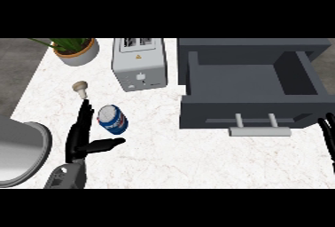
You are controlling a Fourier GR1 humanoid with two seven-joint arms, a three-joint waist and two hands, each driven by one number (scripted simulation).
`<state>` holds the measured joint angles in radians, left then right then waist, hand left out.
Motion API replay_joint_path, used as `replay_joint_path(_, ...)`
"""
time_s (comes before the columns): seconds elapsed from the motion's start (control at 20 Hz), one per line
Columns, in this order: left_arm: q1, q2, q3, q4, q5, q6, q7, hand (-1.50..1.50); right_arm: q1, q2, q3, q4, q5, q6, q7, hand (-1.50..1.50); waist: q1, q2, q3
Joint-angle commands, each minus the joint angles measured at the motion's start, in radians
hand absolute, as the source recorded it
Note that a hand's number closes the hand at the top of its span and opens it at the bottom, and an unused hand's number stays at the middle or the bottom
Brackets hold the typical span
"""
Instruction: Pick up the can, place it into the drawer and close the drawer
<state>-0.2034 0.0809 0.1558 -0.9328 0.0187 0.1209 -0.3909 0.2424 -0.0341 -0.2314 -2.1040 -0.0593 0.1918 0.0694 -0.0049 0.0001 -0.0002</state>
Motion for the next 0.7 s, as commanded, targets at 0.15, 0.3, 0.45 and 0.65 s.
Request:
replay_joint_path(0.15,-0.017,0.015,-0.009,-0.006,0.002,0.013,0.019,-1.50,0.040,0.032,0.060,-0.033,0.047,-0.022,-0.021,-1.50,0.002,-0.001,0.000)
replay_joint_path(0.3,-0.184,0.007,0.041,0.295,-0.001,0.023,-0.120,-1.50,0.039,0.033,0.038,0.001,0.039,0.001,-0.038,-1.50,-0.006,0.002,0.000)
replay_joint_path(0.45,-0.098,0.034,0.024,0.174,0.023,-0.021,-0.089,-1.50,-0.001,0.021,0.026,-0.009,0.044,0.002,0.014,-1.50,0.000,0.000,0.000)
replay_joint_path(0.65,-0.157,0.036,0.021,0.186,0.029,-0.011,-0.018,-1.50,0.017,0.003,-0.029,-0.036,-0.029,0.032,0.029,-1.50,0.000,0.000,0.000)
